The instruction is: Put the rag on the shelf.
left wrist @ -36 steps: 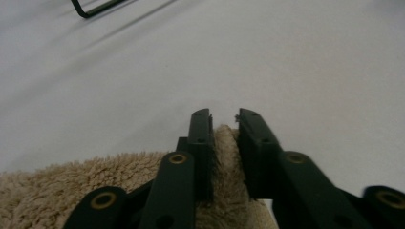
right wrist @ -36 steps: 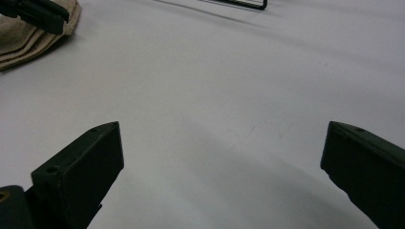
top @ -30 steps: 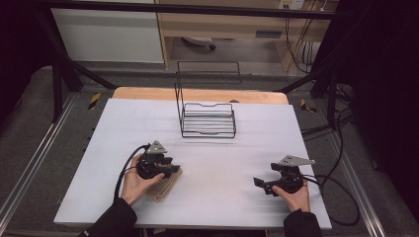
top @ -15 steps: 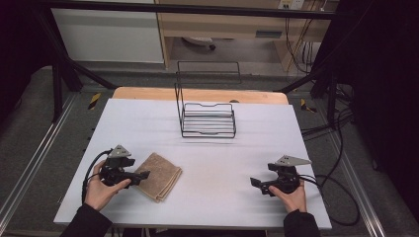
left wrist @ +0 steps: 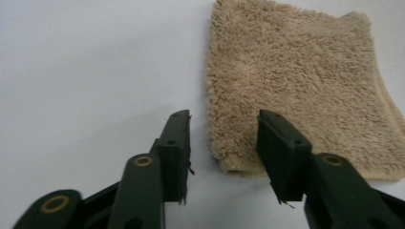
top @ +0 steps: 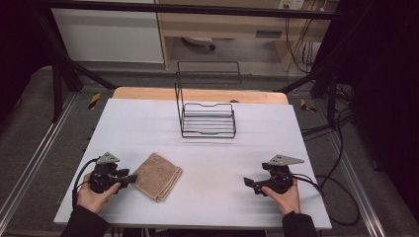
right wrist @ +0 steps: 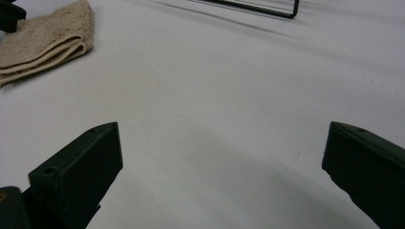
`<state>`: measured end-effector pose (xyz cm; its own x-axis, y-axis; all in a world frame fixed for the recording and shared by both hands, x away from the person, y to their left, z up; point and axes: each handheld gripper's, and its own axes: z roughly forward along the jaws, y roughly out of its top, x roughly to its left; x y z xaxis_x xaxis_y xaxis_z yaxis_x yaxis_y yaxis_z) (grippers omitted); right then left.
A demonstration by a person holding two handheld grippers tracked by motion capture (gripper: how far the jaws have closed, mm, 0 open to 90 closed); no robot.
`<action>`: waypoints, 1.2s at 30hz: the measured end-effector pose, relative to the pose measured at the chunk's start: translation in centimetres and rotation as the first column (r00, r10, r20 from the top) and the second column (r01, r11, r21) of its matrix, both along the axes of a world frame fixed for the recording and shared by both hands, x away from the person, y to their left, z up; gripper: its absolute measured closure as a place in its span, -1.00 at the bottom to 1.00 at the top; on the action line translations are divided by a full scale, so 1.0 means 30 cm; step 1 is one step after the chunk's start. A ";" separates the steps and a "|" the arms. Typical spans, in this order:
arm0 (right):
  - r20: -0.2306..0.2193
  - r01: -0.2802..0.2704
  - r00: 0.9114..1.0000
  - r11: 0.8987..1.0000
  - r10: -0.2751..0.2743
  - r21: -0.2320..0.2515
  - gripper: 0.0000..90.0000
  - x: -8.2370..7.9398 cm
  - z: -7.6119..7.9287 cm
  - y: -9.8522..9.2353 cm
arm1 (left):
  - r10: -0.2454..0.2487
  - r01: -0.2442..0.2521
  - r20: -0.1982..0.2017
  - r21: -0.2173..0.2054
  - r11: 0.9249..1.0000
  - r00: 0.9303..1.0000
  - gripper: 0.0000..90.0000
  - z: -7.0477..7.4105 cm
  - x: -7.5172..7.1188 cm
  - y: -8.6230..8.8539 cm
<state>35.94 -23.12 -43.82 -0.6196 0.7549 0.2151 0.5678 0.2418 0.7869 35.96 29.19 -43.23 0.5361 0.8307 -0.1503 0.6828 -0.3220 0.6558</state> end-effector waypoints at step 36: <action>-0.031 -0.094 0.995 0.996 0.094 0.000 -0.48 0.135 0.025 0.650 | -0.044 0.045 -0.016 0.062 0.997 0.999 0.77 -0.021 -0.019 -0.053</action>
